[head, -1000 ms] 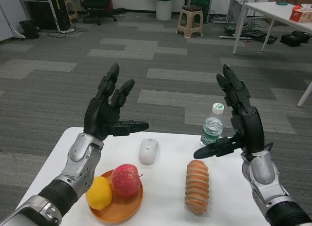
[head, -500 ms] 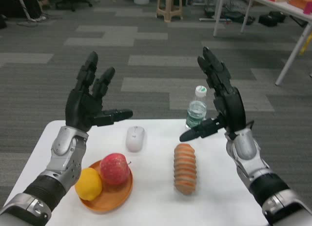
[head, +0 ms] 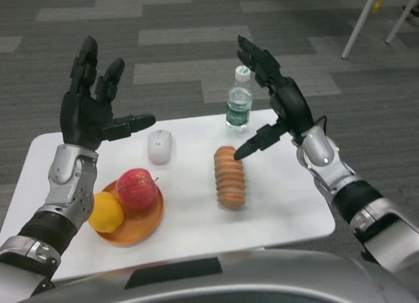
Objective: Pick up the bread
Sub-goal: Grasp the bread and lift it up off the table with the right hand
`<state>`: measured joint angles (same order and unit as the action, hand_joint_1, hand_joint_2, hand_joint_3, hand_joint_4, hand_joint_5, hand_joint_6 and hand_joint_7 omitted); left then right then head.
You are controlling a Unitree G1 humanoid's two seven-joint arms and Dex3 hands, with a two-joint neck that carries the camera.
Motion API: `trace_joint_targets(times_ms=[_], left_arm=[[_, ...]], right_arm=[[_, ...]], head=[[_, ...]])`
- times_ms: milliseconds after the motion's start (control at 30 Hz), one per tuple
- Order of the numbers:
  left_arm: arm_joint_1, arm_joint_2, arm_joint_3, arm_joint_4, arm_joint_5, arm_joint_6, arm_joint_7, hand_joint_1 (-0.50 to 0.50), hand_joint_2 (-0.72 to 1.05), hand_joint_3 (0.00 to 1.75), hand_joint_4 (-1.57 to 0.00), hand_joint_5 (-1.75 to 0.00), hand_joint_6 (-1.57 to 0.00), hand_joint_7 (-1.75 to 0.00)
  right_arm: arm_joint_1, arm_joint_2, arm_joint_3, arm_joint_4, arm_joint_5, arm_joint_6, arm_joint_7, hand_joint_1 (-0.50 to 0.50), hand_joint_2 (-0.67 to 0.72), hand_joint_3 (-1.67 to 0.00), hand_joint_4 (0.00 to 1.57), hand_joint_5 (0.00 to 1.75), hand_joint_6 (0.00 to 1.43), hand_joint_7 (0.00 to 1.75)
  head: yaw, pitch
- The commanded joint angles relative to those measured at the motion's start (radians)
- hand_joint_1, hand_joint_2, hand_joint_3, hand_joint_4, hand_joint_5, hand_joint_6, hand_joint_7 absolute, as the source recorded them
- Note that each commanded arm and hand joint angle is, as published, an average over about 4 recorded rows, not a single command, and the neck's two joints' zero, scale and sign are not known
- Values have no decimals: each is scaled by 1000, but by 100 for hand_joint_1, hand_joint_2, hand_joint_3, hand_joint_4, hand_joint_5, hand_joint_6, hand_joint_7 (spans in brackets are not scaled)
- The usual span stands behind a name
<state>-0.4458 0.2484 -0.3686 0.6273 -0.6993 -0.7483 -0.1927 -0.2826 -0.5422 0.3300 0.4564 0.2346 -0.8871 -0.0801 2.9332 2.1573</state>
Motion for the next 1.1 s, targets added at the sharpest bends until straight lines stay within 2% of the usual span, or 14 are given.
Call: trace_joint_targets(times_ms=[33,167,300,433,500,600,700,900,1100], left_arm=[[10,9,-5,15,-7,-6,-1,50,52,2,0,-41,0,0],[10,14,-19,32,-28,-12,-1,50,52,2,0,-38,0,0],[10,21,-27,49,-35,-16,-1,50,52,9,0,-41,0,0],[8,29,-41,58,-50,-17,-1,50,52,0,0,-41,0,0],[6,34,-47,62,-56,-17,-1,50,52,2,0,-41,0,0],[2,43,-57,69,-67,-17,-1,50,52,4,0,-41,0,0],[-2,50,-67,74,-78,-18,-2,50,52,4,0,-38,0,0],[-4,55,-73,80,-84,-19,-1,50,52,4,0,-36,0,0],[-5,55,-82,86,-93,-19,-1,50,52,0,0,-38,0,0]], right_arm=[[36,-39,15,-43,6,45,6,-47,-16,0,0,29,0,14],[76,-72,37,-81,12,82,33,-48,-22,0,0,29,0,14],[97,-89,45,-99,11,87,55,-50,-29,-4,0,39,0,14],[122,-108,62,-124,11,94,71,-50,-29,-8,0,39,0,14],[135,-121,76,-136,11,100,86,-49,-29,-8,0,39,0,14],[146,-147,112,-152,5,119,141,-50,-32,-8,0,39,0,14],[142,-160,129,-155,-17,145,194,-50,-35,-8,0,39,0,14],[116,-151,142,-153,-102,217,319,-50,-41,-16,0,39,0,14],[66,-108,159,-107,-182,274,407,-50,-45,-16,0,39,0,14]], head=[[-18,-12],[-34,-22],[-46,-29],[-53,-34],[-58,-37],[-64,-43],[-63,-42],[-67,-44],[-76,-43]])
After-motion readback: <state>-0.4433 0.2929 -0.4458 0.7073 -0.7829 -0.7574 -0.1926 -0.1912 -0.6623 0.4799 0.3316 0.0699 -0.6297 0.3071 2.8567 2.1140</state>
